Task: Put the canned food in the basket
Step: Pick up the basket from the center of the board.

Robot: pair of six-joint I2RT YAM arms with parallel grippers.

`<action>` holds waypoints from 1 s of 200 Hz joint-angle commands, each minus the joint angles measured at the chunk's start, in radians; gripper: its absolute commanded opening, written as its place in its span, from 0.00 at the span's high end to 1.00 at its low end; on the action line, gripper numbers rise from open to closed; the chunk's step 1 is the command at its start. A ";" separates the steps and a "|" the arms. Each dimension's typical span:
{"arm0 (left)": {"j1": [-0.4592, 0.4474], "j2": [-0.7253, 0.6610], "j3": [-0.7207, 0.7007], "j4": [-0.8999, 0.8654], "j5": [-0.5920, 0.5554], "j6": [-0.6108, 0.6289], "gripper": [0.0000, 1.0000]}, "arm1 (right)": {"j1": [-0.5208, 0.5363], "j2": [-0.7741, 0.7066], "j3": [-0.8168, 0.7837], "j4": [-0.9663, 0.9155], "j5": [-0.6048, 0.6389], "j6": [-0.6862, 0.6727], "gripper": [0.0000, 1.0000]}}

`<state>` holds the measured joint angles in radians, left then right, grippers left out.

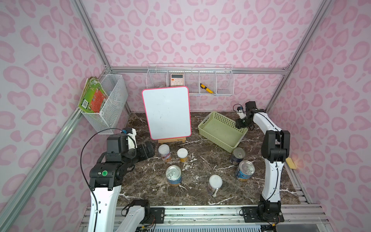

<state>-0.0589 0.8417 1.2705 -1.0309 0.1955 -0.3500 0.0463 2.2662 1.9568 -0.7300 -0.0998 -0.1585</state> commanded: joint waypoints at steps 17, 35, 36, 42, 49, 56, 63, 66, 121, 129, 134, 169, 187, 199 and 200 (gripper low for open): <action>-0.153 0.004 -0.004 0.091 -0.053 -0.008 0.08 | 0.003 -0.029 -0.018 0.048 0.032 -0.044 0.69; -0.210 0.028 -0.008 0.122 -0.042 0.003 0.08 | 0.007 -0.033 -0.030 0.075 0.024 -0.068 0.75; -0.213 0.029 -0.009 0.124 -0.044 0.003 0.08 | 0.007 -0.032 -0.029 0.076 0.024 -0.068 0.75; -0.230 0.037 -0.016 0.140 -0.047 0.003 0.08 | 0.007 -0.028 -0.028 0.079 0.029 -0.074 0.76; -0.247 0.047 -0.021 0.156 -0.051 0.004 0.08 | 0.009 -0.021 -0.021 0.077 0.031 -0.081 0.77; -0.265 0.058 -0.027 0.175 -0.049 0.006 0.08 | 0.008 -0.015 -0.013 0.075 0.030 -0.084 0.78; -0.285 0.070 -0.036 0.197 -0.051 0.011 0.08 | 0.009 -0.013 -0.012 0.080 0.028 -0.087 0.81; -0.294 0.075 -0.038 0.206 -0.053 0.012 0.08 | 0.011 -0.014 -0.012 0.084 0.031 -0.089 0.82; -0.450 0.213 -0.022 0.333 -0.042 0.053 0.08 | 0.040 -0.090 -0.086 0.105 0.054 -0.133 0.94; -0.465 0.234 -0.022 0.360 -0.034 0.052 0.07 | 0.045 -0.119 -0.125 0.112 0.042 -0.155 0.95; -0.473 0.250 -0.019 0.375 -0.024 0.052 0.07 | 0.048 -0.142 -0.163 0.130 0.035 -0.175 0.95; -0.510 0.392 0.050 0.406 0.006 0.080 0.07 | 0.048 -0.298 -0.394 0.265 0.002 -0.320 0.98; -0.516 0.466 0.094 0.411 0.016 0.100 0.07 | 0.041 -0.330 -0.424 0.288 -0.059 -0.376 0.98; -0.515 0.523 0.140 0.401 0.002 0.112 0.06 | 0.043 -0.341 -0.430 0.307 -0.085 -0.410 0.98; -0.516 0.529 0.142 0.399 0.001 0.113 0.06 | 0.045 -0.341 -0.430 0.309 -0.083 -0.412 0.98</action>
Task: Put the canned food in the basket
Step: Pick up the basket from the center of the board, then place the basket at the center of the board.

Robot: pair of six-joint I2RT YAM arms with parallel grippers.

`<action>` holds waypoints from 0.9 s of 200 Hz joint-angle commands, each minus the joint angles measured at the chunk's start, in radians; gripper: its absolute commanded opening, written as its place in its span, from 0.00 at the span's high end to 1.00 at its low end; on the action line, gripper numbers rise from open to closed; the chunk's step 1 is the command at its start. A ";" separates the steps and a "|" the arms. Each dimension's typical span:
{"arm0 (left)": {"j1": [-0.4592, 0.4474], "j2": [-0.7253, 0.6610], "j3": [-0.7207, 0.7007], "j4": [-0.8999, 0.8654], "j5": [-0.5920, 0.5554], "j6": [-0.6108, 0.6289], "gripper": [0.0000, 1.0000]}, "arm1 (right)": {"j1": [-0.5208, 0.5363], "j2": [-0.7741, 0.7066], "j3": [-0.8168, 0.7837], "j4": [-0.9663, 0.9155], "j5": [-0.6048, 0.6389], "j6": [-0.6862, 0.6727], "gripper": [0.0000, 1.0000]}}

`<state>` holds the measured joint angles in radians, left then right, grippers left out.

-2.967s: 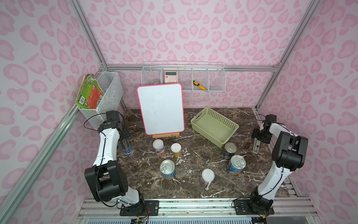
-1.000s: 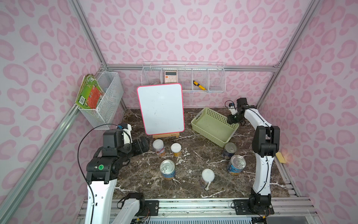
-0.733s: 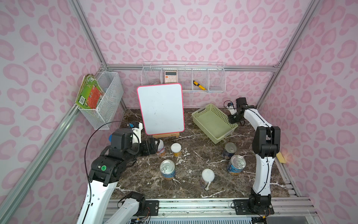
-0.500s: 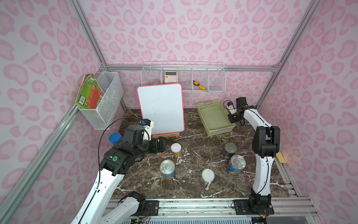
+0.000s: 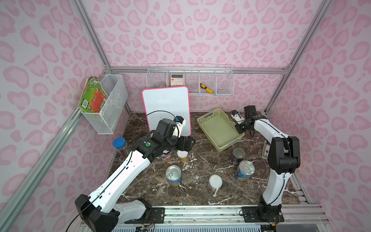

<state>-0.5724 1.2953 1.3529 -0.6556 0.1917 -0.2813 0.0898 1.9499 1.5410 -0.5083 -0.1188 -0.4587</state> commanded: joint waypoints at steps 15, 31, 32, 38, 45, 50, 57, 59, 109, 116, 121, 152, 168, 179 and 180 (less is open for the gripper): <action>-0.001 0.160 0.150 -0.017 -0.010 0.066 0.06 | 0.009 -0.017 -0.005 0.093 -0.032 -0.166 0.98; -0.001 0.258 0.235 -0.052 -0.033 0.077 0.06 | 0.008 -0.010 -0.005 0.095 -0.028 -0.212 0.99; -0.001 0.263 0.238 -0.052 -0.035 0.077 0.06 | 0.008 -0.009 -0.006 0.096 -0.028 -0.214 0.99; 0.000 0.296 0.268 -0.066 -0.044 0.080 0.06 | 0.008 -0.008 -0.011 0.103 -0.035 -0.229 0.99; 0.002 0.337 0.303 -0.080 -0.047 0.084 0.06 | 0.005 -0.008 -0.017 0.107 -0.045 -0.252 0.99; 0.004 0.366 0.332 -0.092 -0.049 0.086 0.06 | 0.006 -0.007 -0.023 0.114 -0.045 -0.267 1.00; 0.006 0.410 0.371 -0.111 -0.048 0.090 0.05 | 0.005 -0.005 -0.030 0.123 -0.042 -0.285 1.00; 0.007 0.423 0.381 -0.119 -0.046 0.092 0.05 | 0.005 -0.004 -0.032 0.126 -0.040 -0.289 1.00; 0.012 0.692 0.700 -0.257 -0.036 0.120 0.07 | -0.048 0.018 -0.025 0.186 0.020 -0.325 0.64; 0.011 0.717 0.735 -0.263 -0.031 0.127 0.06 | -0.054 0.017 -0.029 0.203 0.034 -0.335 0.58; 0.012 0.735 0.763 -0.271 -0.027 0.132 0.06 | -0.055 0.015 -0.032 0.224 0.057 -0.337 0.55; 0.013 0.821 0.901 -0.301 -0.021 0.143 0.05 | -0.071 -0.030 -0.037 0.303 0.062 -0.205 0.45; 0.013 0.839 0.926 -0.293 0.010 0.155 0.05 | -0.077 -0.076 -0.031 0.311 0.061 -0.073 0.43; 0.014 0.842 0.927 -0.280 0.018 0.157 0.05 | -0.086 -0.105 -0.006 0.267 0.047 0.012 0.42; 0.014 0.843 0.928 -0.280 0.017 0.157 0.05 | -0.086 -0.108 -0.004 0.262 0.047 0.019 0.42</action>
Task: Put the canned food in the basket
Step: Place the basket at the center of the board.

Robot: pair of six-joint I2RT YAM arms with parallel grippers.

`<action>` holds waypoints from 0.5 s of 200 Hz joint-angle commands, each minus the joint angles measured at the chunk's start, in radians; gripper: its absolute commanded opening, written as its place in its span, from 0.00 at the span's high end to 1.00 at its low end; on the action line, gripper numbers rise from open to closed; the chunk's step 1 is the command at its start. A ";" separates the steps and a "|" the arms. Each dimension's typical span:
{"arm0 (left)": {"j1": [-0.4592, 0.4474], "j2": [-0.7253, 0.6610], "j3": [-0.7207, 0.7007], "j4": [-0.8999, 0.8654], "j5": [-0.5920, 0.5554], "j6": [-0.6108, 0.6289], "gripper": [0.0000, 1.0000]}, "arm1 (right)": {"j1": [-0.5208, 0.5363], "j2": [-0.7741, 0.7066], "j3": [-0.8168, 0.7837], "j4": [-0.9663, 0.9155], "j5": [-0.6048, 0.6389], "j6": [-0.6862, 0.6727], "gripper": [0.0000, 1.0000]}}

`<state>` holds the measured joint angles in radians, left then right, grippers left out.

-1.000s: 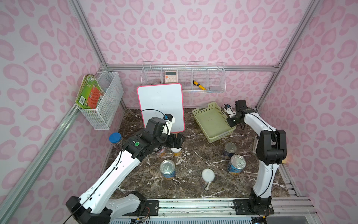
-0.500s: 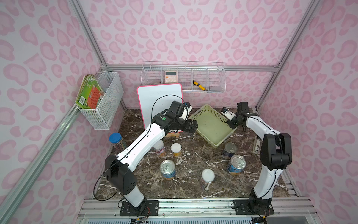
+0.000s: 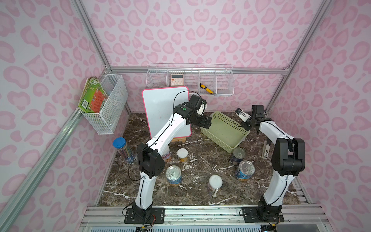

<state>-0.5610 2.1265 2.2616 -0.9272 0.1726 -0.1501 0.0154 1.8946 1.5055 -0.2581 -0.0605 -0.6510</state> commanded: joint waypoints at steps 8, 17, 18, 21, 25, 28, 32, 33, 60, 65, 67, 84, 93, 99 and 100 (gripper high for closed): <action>0.002 0.013 0.021 -0.005 0.039 0.031 0.04 | -0.012 -0.074 0.052 -0.016 0.011 0.288 0.42; 0.001 0.015 0.021 -0.005 0.040 0.036 0.04 | -0.015 -0.096 0.080 -0.066 0.027 0.384 0.41; 0.001 0.016 0.020 -0.004 0.040 0.035 0.04 | -0.015 -0.098 0.080 -0.075 0.030 0.403 0.41; 0.002 0.016 0.021 -0.005 0.041 0.039 0.04 | -0.018 -0.104 0.089 -0.094 0.042 0.451 0.42; 0.003 0.018 0.022 -0.004 0.039 0.039 0.04 | -0.025 -0.104 0.114 -0.139 0.063 0.539 0.41; 0.003 0.018 0.024 -0.006 0.038 0.040 0.04 | -0.033 -0.101 0.139 -0.183 0.070 0.617 0.41; 0.005 0.018 0.024 -0.007 0.041 0.043 0.04 | -0.048 -0.094 0.175 -0.245 0.045 0.703 0.42; 0.005 0.018 0.024 -0.006 0.042 0.043 0.04 | -0.053 -0.092 0.181 -0.260 0.029 0.720 0.42; 0.008 0.007 0.014 -0.011 0.058 0.047 0.04 | -0.096 -0.162 0.046 -0.330 -0.160 1.013 0.47; 0.007 0.002 0.009 -0.011 0.061 0.045 0.04 | -0.091 -0.193 -0.013 -0.294 -0.157 1.025 0.46; 0.008 -0.001 0.006 -0.011 0.062 0.045 0.04 | -0.091 -0.204 -0.039 -0.277 -0.165 1.029 0.46; 0.007 -0.028 -0.028 -0.004 0.070 0.043 0.04 | -0.094 -0.259 -0.183 -0.213 -0.182 1.064 0.45; 0.007 -0.043 -0.053 0.000 0.070 0.041 0.04 | -0.092 -0.258 -0.195 -0.240 -0.192 1.060 0.44; 0.008 -0.053 -0.065 0.003 0.071 0.041 0.04 | -0.093 -0.253 -0.191 -0.266 -0.212 1.055 0.43; 0.008 -0.054 -0.067 0.003 0.071 0.041 0.04 | -0.092 -0.251 -0.189 -0.271 -0.212 1.055 0.43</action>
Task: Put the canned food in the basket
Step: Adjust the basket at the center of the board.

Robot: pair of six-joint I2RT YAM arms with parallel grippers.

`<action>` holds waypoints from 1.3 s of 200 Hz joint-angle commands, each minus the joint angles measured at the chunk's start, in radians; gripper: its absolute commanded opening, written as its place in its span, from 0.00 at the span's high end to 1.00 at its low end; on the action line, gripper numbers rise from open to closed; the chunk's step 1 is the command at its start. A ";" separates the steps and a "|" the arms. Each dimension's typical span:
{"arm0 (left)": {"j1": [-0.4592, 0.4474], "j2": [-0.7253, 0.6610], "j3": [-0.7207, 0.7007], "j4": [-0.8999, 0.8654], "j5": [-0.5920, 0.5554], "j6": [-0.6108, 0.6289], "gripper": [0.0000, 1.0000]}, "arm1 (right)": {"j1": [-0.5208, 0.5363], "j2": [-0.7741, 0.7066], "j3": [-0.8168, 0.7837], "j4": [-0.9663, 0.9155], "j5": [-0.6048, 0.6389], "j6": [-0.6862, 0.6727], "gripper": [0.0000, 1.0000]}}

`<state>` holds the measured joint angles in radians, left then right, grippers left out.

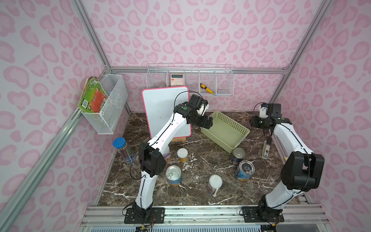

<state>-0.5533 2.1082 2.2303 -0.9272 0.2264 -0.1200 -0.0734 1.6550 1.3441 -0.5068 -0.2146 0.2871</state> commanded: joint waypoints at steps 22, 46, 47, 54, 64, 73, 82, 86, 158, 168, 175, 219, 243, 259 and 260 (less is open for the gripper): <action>0.000 -0.073 -0.105 0.033 0.021 0.004 0.04 | 0.038 -0.018 -0.073 -0.015 -0.060 0.124 0.37; 0.000 -0.095 -0.161 0.058 0.021 -0.007 0.04 | 0.064 -0.015 -0.117 0.025 -0.073 0.157 0.34; 0.000 -0.096 -0.163 0.059 0.021 -0.007 0.04 | 0.065 -0.014 -0.118 0.027 -0.073 0.157 0.34; 0.000 -0.101 -0.173 0.065 0.024 -0.012 0.04 | 0.072 -0.010 -0.124 0.040 -0.077 0.165 0.34; 0.000 -0.107 -0.182 0.070 0.027 -0.014 0.04 | 0.085 0.005 -0.121 0.035 -0.070 0.167 0.35; 0.001 -0.112 -0.188 0.071 0.024 -0.014 0.04 | 0.095 0.021 -0.116 0.020 -0.054 0.160 0.35; 0.000 -0.118 -0.190 0.071 0.020 -0.014 0.04 | 0.098 0.032 -0.117 0.005 -0.041 0.150 0.35; 0.000 -0.121 -0.192 0.071 0.019 -0.015 0.04 | 0.100 0.033 -0.123 0.002 -0.036 0.146 0.35; 0.001 -0.184 -0.244 0.085 0.017 -0.023 0.05 | 0.065 0.169 -0.082 0.054 0.059 0.083 0.56; 0.000 -0.201 -0.263 0.088 0.008 -0.021 0.04 | 0.065 0.201 -0.029 0.025 0.075 0.046 0.62; 0.000 -0.213 -0.276 0.094 0.003 -0.024 0.04 | 0.067 0.226 0.007 -0.004 0.080 0.018 0.66; 0.001 -0.274 -0.346 0.114 -0.012 -0.037 0.04 | 0.086 0.307 0.147 -0.079 0.093 -0.207 0.85; 0.000 -0.292 -0.358 0.110 -0.013 -0.043 0.04 | 0.095 0.341 0.184 -0.093 0.050 -0.241 0.85; 0.001 -0.298 -0.366 0.110 -0.018 -0.043 0.04 | 0.118 0.365 0.211 -0.105 0.029 -0.227 0.82; 0.000 -0.299 -0.366 0.110 -0.018 -0.043 0.04 | 0.119 0.367 0.211 -0.106 0.031 -0.227 0.82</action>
<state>-0.5529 1.8229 1.8725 -0.8314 0.2184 -0.1547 0.0216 1.9984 1.5234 -0.5747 -0.1471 0.0963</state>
